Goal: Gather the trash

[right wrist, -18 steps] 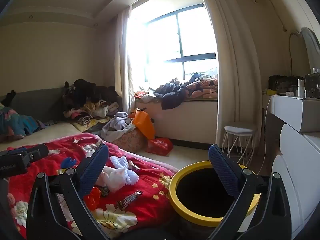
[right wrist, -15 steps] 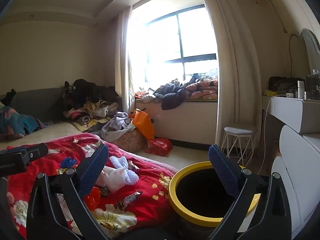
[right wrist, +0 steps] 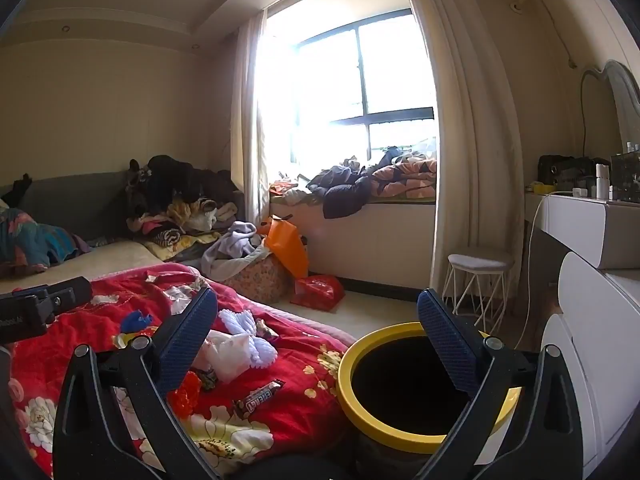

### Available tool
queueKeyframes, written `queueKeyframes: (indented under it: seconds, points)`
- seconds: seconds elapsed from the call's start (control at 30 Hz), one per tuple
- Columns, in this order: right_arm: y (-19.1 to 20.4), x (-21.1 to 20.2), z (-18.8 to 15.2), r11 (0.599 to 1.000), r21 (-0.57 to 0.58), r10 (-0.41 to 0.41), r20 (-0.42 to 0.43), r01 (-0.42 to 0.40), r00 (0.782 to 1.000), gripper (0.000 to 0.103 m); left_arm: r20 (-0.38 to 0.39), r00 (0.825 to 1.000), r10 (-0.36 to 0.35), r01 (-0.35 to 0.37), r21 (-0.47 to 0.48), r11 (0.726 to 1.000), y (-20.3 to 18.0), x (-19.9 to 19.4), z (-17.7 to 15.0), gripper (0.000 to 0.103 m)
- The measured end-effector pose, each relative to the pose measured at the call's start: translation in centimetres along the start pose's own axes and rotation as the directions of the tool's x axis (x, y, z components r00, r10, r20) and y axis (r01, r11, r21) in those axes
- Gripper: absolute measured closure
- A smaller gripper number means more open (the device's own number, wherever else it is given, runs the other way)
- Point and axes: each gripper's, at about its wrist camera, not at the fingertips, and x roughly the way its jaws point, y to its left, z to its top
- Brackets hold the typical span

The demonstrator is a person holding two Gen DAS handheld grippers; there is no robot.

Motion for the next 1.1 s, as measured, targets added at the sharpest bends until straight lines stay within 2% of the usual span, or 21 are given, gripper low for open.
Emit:
queueKeyframes:
  seconds: [1.1]
  points:
    - [0.09,0.04,-0.24,1.000,0.005,0.003,-0.004,-0.003,1.000,0.006,0.008,1.000,-0.004,0.004,0.003,1.000,-0.06,-0.06,0.04,0.010]
